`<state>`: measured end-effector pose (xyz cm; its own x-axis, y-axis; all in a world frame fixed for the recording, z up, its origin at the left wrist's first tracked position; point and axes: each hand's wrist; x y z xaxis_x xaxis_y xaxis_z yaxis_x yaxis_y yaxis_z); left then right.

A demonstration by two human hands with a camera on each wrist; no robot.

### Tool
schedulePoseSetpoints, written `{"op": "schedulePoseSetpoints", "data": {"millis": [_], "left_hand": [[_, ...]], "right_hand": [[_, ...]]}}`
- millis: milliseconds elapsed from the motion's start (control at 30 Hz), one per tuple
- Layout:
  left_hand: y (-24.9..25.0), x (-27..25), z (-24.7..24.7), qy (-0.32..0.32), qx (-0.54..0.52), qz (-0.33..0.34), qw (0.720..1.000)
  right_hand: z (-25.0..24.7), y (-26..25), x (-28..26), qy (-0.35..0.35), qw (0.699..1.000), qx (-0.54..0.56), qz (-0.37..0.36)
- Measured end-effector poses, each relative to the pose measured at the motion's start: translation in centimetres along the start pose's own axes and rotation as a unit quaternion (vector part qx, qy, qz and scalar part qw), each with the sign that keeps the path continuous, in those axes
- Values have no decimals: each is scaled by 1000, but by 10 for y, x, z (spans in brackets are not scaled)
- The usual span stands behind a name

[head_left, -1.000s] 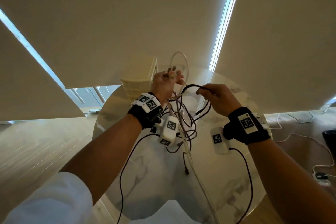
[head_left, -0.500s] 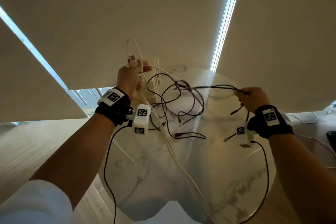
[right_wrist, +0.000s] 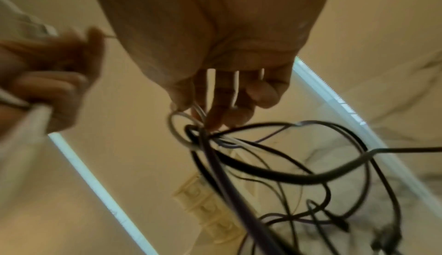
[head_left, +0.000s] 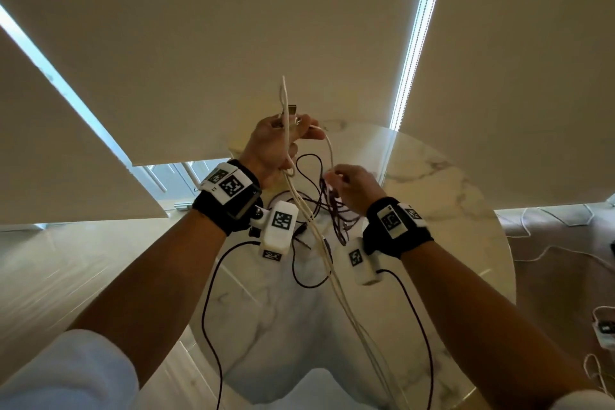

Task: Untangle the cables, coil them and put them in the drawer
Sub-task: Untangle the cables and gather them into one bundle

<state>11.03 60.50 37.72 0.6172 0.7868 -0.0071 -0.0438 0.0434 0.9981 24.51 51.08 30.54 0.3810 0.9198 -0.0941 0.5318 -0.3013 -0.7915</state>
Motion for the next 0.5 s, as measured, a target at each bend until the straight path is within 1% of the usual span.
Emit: {"op": "schedulePoseSetpoints", "data": {"millis": [100,167,233,267,333,367,433,467,500], "left_hand": [[-2,-2,-6,-6,-67,6,998],[-8,-1,-4,10,-111,-7,994],[-14,2,3,23,-119,-19,992],[-14,2,10,24,-92,-21,995],[-22,2,23,27,17,6,999],[-26,2,31,23,64,34,997],[-31,1,43,-15,128,96,987],[-33,1,47,-32,157,114,980],[-36,2,50,-34,187,118,975]], "right_hand": [[-9,11,5,22,998,-56,16],[-15,12,4,36,995,-90,10],[-21,8,3,54,996,-66,-2],[-24,4,3,63,997,-50,-10],[-32,-6,2,74,996,-34,-37],[-36,-10,2,79,995,-33,-51],[-46,-17,0,103,991,-28,-77],[-51,-19,-1,117,989,-25,-90],[-56,-22,-3,131,986,-18,-105]]}}
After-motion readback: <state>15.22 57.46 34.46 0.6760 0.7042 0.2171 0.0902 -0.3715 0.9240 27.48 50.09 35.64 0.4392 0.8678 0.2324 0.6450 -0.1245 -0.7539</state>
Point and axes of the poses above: each hand's wrist, its own x-axis towards the middle knuckle, its own z-axis out of the palm, y = z × x, and after that the axes turned 1 degree about x, right-handed
